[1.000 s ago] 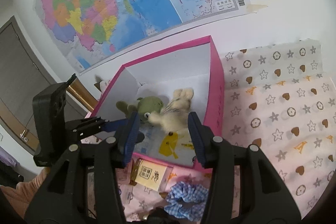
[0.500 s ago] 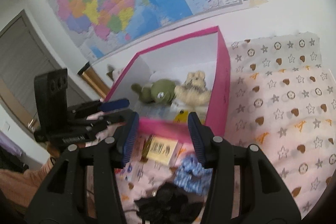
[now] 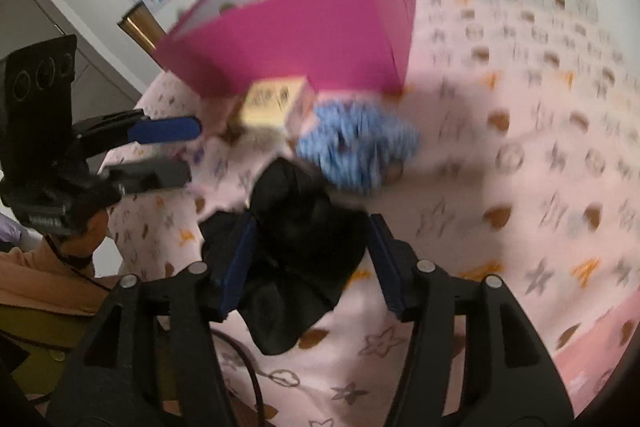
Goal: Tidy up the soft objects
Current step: 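Grasp the black scrunchie with the left gripper and lift it, then carry the black scrunchie into the pink box and release it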
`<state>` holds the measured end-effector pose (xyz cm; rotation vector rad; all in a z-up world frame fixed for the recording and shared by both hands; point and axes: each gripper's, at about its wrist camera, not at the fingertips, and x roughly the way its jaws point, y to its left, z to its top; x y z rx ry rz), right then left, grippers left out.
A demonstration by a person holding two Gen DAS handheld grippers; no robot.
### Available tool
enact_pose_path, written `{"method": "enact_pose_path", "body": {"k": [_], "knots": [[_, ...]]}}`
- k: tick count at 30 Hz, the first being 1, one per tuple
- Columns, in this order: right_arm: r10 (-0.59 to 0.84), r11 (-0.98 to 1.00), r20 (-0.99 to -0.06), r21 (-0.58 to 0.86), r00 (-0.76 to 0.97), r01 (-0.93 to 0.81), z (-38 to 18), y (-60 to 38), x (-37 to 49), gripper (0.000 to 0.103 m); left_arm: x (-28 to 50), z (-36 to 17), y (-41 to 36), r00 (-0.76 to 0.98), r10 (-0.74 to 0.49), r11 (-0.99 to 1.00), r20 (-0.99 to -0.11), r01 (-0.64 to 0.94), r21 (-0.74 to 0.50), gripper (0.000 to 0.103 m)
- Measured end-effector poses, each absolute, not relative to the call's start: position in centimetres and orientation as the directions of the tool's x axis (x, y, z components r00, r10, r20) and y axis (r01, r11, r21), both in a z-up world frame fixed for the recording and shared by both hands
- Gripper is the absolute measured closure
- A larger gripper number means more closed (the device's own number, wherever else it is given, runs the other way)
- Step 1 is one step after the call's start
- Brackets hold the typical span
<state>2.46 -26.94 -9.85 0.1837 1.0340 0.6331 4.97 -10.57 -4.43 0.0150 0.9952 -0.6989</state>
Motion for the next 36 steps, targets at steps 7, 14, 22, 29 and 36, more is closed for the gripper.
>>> {"method": "enact_pose_path", "body": {"k": [7,14,22,29,36], "knots": [[0.574,0.809,-0.729,0.433,0.373,-0.398,-10.6,-26.7,2.2,0.052,4.2,-6.4,-11.0,0.254,-0.574,0.753,-0.778,0.537,-0.381,0.05],[0.582,0.804,-0.715,0.437,0.386,-0.403,-10.4,-26.4,1.8,0.088,3.9,-8.2,-11.7,0.172,-0.618,0.717,-0.767,0.525,-0.459,0.052],[0.61,0.781,-0.677,0.424,0.413,-0.458,-8.0,-25.7,0.8,0.092,3.6,-7.9,-11.9,0.192,-0.632,0.715,-0.751,0.517,-0.47,0.072],[0.634,0.76,-0.628,0.397,0.452,-0.514,-4.8,-25.1,0.1,0.092,3.4,-4.8,-11.2,0.274,-0.659,0.707,-0.701,0.543,-0.453,0.074],[0.661,0.738,-0.553,0.359,0.507,-0.572,0.2,-24.9,1.0,0.092,5.0,0.2,-9.9,0.387,-0.65,0.732,-0.654,0.55,-0.403,0.074]]}}
